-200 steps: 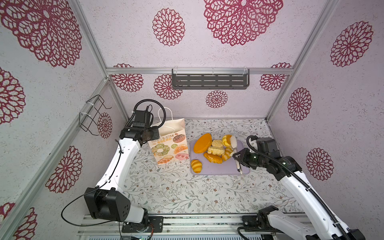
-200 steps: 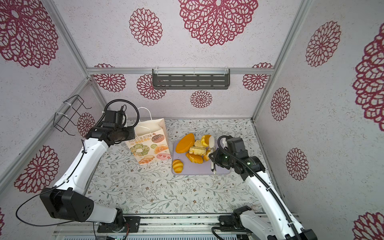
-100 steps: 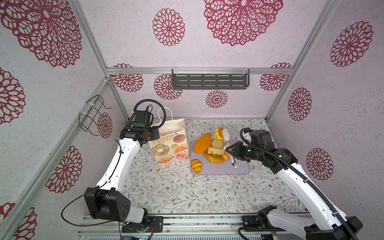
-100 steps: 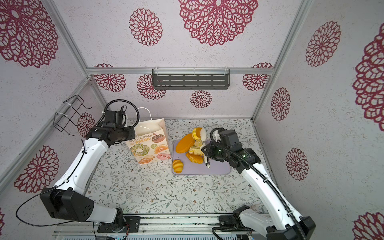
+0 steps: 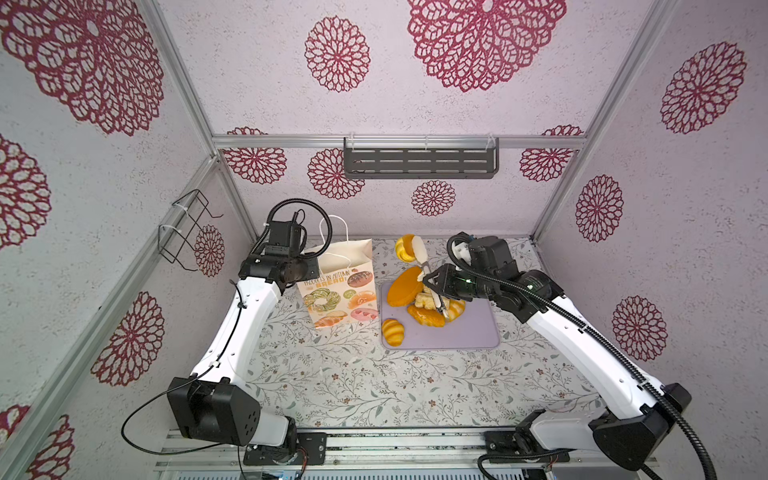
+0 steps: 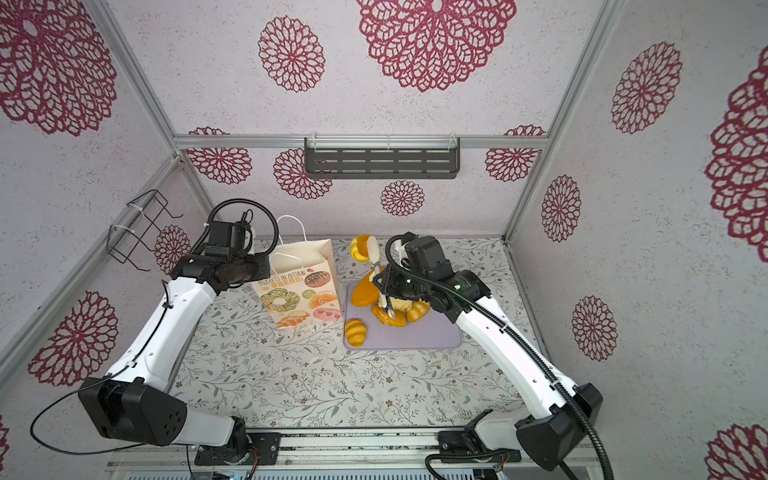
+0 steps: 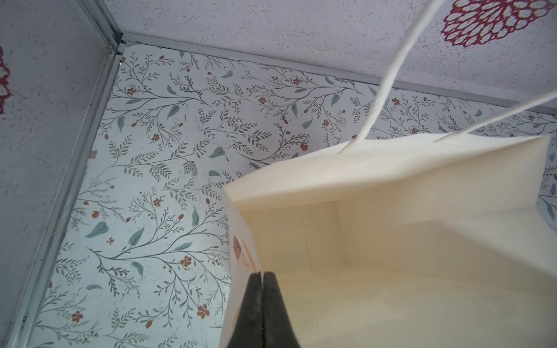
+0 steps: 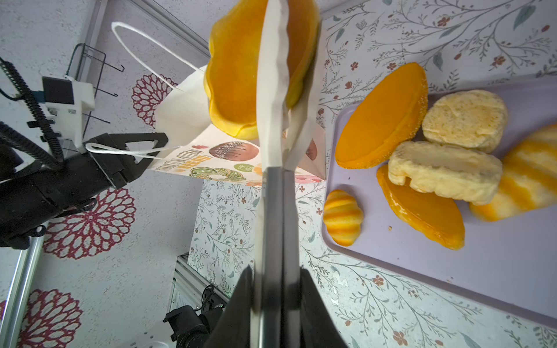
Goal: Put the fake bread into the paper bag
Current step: 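Carry the gripped bread with the tongs toward the paper bag, then lower the tongs with the round orange bread into the bag opening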
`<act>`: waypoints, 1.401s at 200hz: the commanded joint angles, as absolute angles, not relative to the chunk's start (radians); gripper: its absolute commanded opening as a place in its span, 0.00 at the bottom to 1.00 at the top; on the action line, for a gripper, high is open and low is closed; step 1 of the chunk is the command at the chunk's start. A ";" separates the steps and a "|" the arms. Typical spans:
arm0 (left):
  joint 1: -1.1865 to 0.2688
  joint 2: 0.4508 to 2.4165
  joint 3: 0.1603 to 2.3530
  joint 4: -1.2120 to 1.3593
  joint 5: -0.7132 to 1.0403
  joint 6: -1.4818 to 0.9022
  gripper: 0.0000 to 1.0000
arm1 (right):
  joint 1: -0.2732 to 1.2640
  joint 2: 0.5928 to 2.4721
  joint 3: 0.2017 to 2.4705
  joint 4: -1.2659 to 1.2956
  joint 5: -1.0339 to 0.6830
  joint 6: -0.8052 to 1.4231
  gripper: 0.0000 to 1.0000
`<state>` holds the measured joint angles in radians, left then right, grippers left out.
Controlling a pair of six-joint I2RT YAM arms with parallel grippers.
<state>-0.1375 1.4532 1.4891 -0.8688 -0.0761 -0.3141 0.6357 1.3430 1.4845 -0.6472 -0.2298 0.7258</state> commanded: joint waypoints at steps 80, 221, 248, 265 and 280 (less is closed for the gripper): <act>-0.146 1.430 1.470 -0.858 -0.079 -0.298 0.00 | 0.746 1.450 1.664 -0.531 -0.184 0.680 0.00; -0.150 1.429 1.469 -0.856 -0.077 -0.298 0.00 | 0.884 1.589 1.809 -0.537 -0.157 0.646 0.00; -0.150 1.431 1.468 -0.855 -0.075 -0.299 0.00 | 0.902 1.601 1.809 -0.528 -0.156 0.648 0.00; -0.151 1.431 1.468 -0.855 -0.075 -0.299 0.00 | 0.911 1.610 1.810 -0.525 -0.158 0.650 0.00; -0.152 1.431 1.468 -0.854 -0.076 -0.299 0.00 | 0.918 1.615 1.811 -0.522 -0.156 0.652 0.00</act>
<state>-0.1425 1.4502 1.4799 -0.8577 -0.0765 -0.3141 0.9012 1.6283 1.7618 -0.5941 -0.1753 0.6724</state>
